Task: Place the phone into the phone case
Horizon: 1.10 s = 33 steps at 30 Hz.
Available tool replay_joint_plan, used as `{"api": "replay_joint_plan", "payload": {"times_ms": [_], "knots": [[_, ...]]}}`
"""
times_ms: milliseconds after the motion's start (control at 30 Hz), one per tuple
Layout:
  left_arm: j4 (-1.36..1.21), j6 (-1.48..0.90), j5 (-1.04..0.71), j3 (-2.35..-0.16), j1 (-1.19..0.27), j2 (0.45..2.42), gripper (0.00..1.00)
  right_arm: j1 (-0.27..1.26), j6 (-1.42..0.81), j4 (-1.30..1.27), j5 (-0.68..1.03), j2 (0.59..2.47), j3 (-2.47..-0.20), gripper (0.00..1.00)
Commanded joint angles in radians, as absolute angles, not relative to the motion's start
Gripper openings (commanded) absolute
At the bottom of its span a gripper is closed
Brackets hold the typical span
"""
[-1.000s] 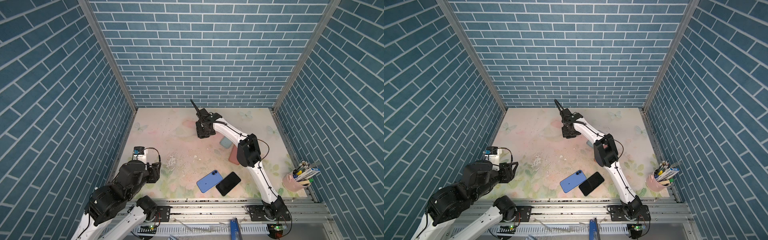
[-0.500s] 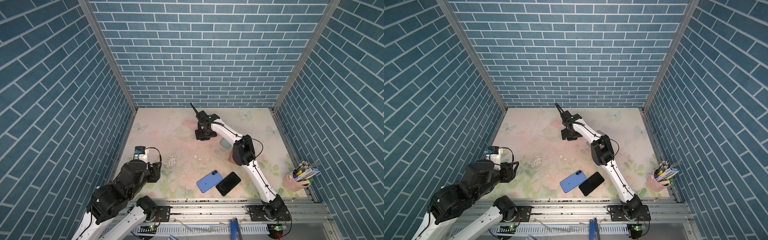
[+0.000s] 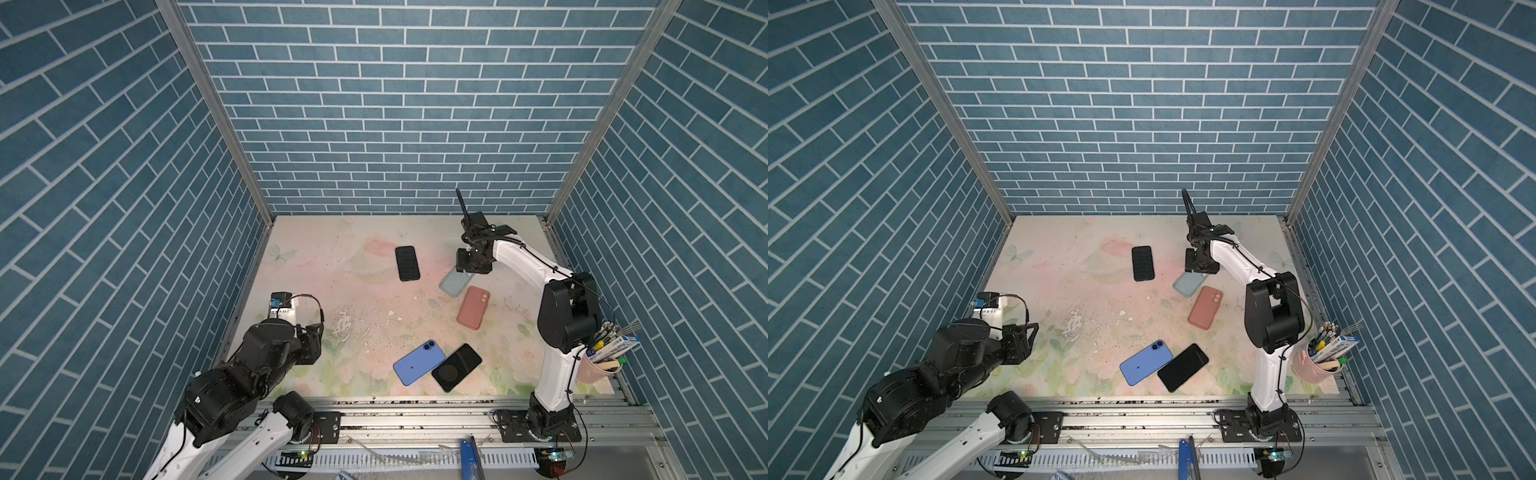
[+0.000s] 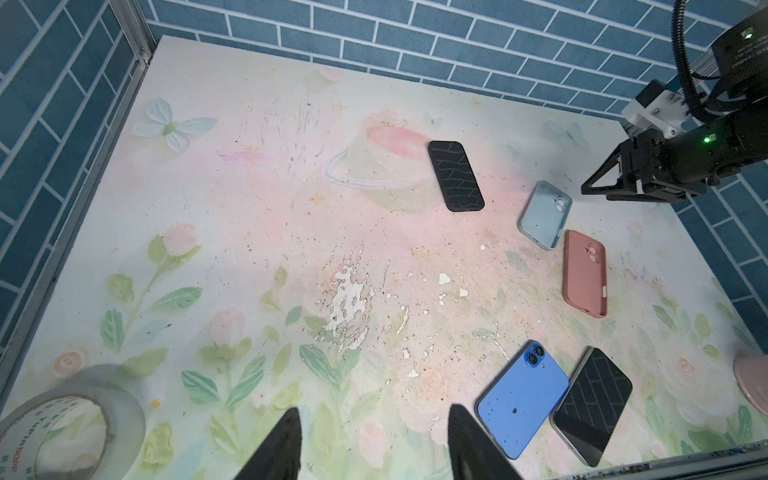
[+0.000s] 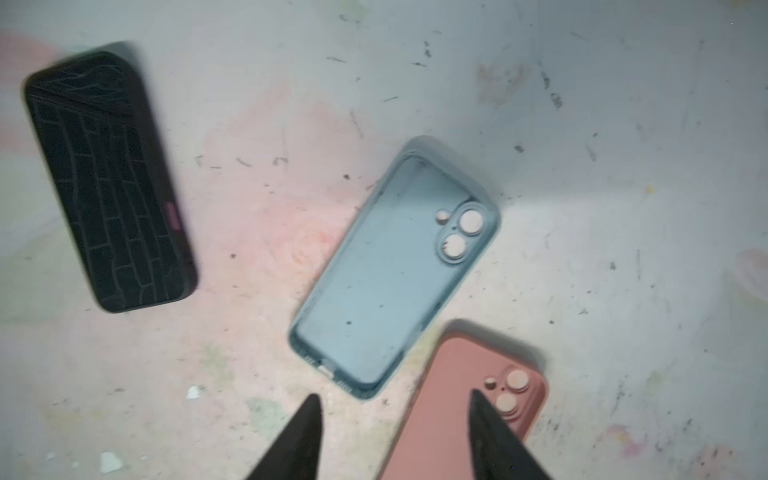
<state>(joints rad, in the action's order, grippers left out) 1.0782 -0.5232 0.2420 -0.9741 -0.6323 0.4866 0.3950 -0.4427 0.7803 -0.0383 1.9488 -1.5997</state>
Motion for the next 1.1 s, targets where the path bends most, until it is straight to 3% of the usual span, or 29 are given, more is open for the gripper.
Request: {"api": "replay_joint_plan", "payload": {"times_ms": [0,400,933,967,1067], "knots": [[1.061,-0.518,0.244,-0.963,-0.624,0.481,0.58,0.375,-0.435,0.723,-0.014,1.97,-1.551,0.49],[1.058,-0.52,0.236,-0.962,-0.625,0.489,0.58,0.347,-0.43,0.734,-0.017,2.122,-1.655,0.36],[1.058,-0.522,0.237,-0.959,-0.627,0.477,0.58,0.358,-0.459,0.712,-0.032,2.131,-1.587,0.35],[1.058,-0.523,0.237,-0.959,-0.626,0.476,0.58,0.361,-0.46,0.71,-0.03,2.131,-1.586,0.34],[1.058,-0.524,0.237,-0.96,-0.625,0.473,0.57,0.366,-0.453,0.713,-0.021,2.141,-1.596,0.13]]}}
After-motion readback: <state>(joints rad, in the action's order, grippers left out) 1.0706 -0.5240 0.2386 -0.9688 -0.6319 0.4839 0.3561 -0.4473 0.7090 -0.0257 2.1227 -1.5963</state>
